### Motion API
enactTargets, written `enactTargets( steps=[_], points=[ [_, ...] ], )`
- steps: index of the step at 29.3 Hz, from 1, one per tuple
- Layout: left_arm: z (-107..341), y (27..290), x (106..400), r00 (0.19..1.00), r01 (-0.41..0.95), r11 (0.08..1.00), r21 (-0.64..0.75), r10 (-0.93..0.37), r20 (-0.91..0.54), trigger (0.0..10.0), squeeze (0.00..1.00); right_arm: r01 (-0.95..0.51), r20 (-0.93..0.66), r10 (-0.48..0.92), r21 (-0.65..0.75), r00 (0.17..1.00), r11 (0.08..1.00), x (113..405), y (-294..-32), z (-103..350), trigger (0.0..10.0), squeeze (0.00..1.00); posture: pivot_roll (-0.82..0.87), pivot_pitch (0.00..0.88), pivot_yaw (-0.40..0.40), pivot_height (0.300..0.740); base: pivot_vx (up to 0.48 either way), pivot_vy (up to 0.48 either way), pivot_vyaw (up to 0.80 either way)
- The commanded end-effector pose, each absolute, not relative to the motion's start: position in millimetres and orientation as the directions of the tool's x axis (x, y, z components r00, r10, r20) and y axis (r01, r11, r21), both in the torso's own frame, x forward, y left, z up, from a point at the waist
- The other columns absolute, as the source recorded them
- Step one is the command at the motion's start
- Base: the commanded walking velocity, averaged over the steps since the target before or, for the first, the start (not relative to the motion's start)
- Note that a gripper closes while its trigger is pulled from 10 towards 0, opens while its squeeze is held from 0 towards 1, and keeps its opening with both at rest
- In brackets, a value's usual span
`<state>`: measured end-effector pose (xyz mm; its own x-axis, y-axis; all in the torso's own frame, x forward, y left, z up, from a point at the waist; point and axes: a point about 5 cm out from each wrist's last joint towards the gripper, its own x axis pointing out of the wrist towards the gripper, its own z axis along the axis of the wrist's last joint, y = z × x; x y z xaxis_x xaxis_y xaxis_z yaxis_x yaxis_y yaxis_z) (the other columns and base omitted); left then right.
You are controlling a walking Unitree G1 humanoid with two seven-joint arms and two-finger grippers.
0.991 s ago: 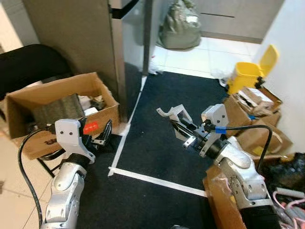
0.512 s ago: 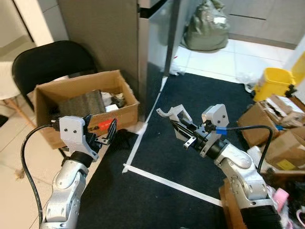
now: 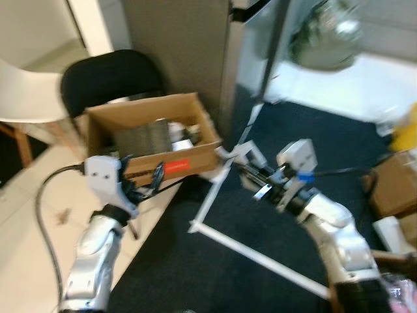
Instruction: Picking trash to rubbish bin
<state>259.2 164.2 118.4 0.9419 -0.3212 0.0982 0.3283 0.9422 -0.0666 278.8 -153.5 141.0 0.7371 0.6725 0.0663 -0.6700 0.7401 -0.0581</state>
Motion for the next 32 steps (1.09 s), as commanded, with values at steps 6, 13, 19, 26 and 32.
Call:
enactTargets(
  steps=[6,13,19,26,32],
  points=[
    [103,172,257,0.945,0.325,0.943,-0.076,-0.322,0.053,10.0,0.00,-0.686,0.075,0.687,-0.049,0.722,0.726,278,-149,141,10.0,0.00,0.04,0.000,-0.004,0.740,0.000,0.000,0.71],
    [93,173,253,0.922,0.386,0.907,-0.171,-0.383,0.051,10.0,0.00,-0.671,0.091,0.669,-0.020,0.737,0.742,281,-151,139,10.0,0.00,0.04,0.000,-0.010,0.740,0.000,0.000,0.47],
    [90,176,252,0.920,0.390,0.906,-0.165,-0.390,0.036,10.0,0.00,-0.674,0.093,0.673,-0.019,0.734,0.738,281,-151,138,10.0,0.00,0.04,0.000,-0.013,0.740,0.000,-0.308,0.00],
    [91,179,253,0.935,0.354,0.923,-0.153,-0.352,0.041,10.0,0.00,-0.680,0.089,0.680,-0.036,0.728,0.732,280,-151,137,10.0,0.00,0.04,0.000,-0.013,0.740,0.000,-0.132,0.00],
    [96,177,256,0.933,0.361,0.922,-0.141,-0.356,0.056,10.0,0.00,-0.698,0.076,0.701,-0.063,0.710,0.714,278,-149,137,10.0,0.00,0.04,0.000,-0.013,0.740,0.000,0.000,0.27]
  ],
)
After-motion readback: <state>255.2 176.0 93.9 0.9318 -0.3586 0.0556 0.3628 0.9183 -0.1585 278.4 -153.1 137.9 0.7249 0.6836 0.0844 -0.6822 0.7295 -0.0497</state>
